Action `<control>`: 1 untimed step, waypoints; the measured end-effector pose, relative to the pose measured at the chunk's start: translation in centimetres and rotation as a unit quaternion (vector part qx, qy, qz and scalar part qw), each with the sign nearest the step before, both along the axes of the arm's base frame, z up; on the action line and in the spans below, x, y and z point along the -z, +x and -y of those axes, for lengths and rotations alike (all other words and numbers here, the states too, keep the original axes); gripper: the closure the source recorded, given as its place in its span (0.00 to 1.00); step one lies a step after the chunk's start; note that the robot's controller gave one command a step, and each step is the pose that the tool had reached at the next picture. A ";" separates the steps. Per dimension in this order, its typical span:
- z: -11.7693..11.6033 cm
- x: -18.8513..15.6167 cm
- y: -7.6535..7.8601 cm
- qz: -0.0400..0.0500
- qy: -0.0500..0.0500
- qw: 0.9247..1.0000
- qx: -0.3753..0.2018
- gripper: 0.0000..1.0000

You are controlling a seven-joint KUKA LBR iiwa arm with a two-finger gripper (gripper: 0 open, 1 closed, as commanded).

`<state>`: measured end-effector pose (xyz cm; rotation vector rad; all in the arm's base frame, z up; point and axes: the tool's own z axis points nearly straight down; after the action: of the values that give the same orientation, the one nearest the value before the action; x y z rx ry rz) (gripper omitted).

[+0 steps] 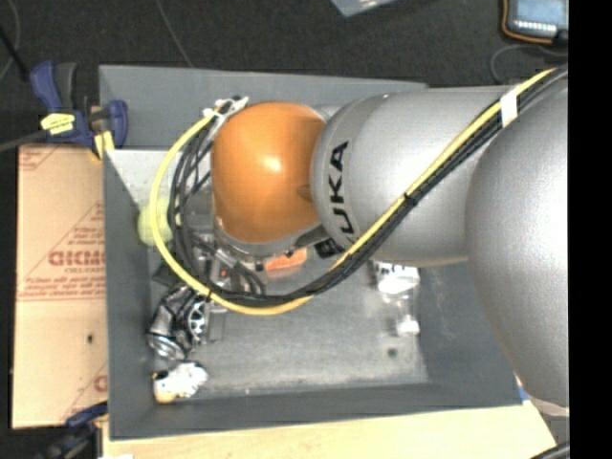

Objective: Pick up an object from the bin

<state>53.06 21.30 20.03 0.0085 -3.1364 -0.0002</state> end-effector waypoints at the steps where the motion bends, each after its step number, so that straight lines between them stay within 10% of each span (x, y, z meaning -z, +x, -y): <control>1: 0.1 -0.5 0.1 0.003 0.001 1.000 0.002 0.00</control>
Offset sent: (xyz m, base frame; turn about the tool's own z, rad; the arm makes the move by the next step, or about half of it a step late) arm -0.0132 0.0122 -0.0934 -0.1710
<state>53.20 21.20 20.49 0.0021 -3.1432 -0.0030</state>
